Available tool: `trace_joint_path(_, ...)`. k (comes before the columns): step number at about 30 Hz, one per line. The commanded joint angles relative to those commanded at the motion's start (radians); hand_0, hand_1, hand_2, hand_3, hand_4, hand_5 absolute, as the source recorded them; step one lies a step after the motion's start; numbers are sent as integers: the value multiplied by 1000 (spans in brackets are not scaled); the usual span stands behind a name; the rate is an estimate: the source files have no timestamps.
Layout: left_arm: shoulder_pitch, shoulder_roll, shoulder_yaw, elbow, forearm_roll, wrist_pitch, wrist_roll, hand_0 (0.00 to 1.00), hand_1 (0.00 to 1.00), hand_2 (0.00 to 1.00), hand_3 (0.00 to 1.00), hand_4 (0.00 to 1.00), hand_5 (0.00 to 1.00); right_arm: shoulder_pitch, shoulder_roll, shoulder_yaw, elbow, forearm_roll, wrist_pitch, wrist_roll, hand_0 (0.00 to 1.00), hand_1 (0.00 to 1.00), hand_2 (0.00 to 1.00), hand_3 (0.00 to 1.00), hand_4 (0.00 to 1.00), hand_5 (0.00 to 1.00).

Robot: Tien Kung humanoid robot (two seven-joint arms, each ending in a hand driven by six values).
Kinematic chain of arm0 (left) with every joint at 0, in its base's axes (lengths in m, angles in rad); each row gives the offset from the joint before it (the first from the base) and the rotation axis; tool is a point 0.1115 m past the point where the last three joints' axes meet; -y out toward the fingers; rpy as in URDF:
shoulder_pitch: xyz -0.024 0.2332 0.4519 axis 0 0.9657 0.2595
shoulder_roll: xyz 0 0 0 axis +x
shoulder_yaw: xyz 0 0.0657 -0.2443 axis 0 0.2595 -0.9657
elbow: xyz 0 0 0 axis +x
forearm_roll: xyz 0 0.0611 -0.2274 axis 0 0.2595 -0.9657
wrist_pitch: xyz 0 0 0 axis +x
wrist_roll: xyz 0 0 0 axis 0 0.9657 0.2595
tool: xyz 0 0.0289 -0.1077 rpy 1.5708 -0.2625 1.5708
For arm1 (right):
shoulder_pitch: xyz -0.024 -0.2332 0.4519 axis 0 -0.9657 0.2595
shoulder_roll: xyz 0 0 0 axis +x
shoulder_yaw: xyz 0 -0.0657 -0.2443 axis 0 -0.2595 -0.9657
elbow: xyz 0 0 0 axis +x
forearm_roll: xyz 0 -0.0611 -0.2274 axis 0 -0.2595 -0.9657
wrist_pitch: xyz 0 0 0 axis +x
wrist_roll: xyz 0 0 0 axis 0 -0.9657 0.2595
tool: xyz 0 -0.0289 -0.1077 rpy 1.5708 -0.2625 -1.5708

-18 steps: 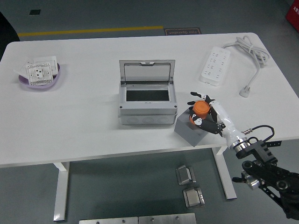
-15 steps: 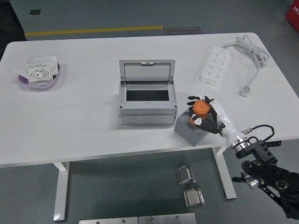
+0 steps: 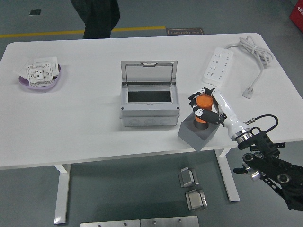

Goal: Pick up the cylinder from the cube,place it in the box,flap close box

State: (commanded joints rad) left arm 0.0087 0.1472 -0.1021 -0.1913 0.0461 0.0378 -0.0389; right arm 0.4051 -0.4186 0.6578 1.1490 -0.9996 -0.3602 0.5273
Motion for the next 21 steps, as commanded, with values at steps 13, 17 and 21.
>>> trace_joint_path(13,-4,10,-58,2,69,2,24,665,652,539,581,577,216,238,36,-111,7,-242,20,-186,446,338,296,246,2,2)
trace_joint_path(17,-7,18,-65,2,79,4,27,665,652,538,581,577,216,327,66,-146,-8,-348,62,-271,366,289,294,247,2,2)
trace_joint_path(21,-8,24,-82,2,98,6,35,665,652,538,581,577,217,418,108,-200,-67,-435,89,-326,219,211,286,242,2,2)
